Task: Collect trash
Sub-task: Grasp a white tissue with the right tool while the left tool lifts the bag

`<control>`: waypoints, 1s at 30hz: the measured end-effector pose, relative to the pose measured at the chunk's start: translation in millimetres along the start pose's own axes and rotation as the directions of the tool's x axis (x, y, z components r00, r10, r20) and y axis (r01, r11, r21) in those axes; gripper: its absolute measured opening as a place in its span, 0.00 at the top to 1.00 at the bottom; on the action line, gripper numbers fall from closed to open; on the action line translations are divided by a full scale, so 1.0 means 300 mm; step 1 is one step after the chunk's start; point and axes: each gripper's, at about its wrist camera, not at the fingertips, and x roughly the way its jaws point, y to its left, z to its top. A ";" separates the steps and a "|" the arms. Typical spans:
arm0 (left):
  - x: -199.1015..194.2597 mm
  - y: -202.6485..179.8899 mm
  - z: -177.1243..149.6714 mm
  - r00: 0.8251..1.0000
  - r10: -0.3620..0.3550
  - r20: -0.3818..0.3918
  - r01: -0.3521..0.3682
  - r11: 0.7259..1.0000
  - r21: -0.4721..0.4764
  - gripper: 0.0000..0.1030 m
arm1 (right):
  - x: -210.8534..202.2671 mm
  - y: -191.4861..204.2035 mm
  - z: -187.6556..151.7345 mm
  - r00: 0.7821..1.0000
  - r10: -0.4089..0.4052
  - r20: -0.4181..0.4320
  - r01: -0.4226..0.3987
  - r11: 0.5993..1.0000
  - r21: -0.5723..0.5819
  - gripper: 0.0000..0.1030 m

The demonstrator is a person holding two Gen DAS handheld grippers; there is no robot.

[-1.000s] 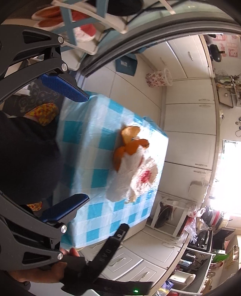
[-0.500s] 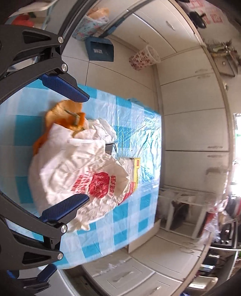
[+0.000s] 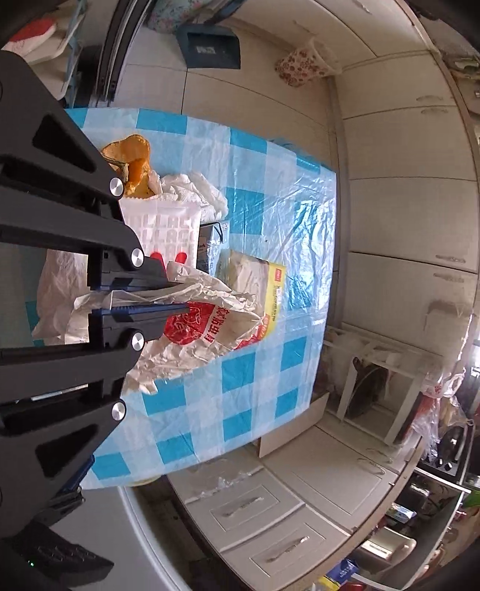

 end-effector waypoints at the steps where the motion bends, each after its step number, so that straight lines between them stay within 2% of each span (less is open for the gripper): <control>1: -0.026 0.005 0.007 1.000 -0.011 0.013 0.012 1.000 -0.008 0.94 | 0.000 -0.002 0.000 1.000 0.005 0.001 -0.005 1.000 0.004 0.06; 6: -0.180 0.027 0.037 0.991 -0.095 0.090 0.099 0.994 -0.043 0.94 | -0.001 0.005 0.005 0.999 0.035 0.012 -0.035 0.999 0.002 0.06; 13: -0.302 0.046 0.044 0.972 -0.169 0.161 0.185 0.979 -0.090 0.94 | -0.001 0.030 0.010 0.996 0.080 0.043 -0.080 0.997 0.001 0.06; 22: -0.432 0.093 0.044 0.955 -0.181 0.237 0.216 0.968 -0.129 0.94 | 0.043 0.119 0.035 0.995 0.082 0.063 -0.077 0.994 -0.074 0.06; 30: -0.462 0.143 0.025 0.954 -0.167 0.249 0.208 0.967 -0.147 0.94 | 0.172 0.153 0.063 0.998 0.056 -0.031 -0.059 0.992 -0.115 0.06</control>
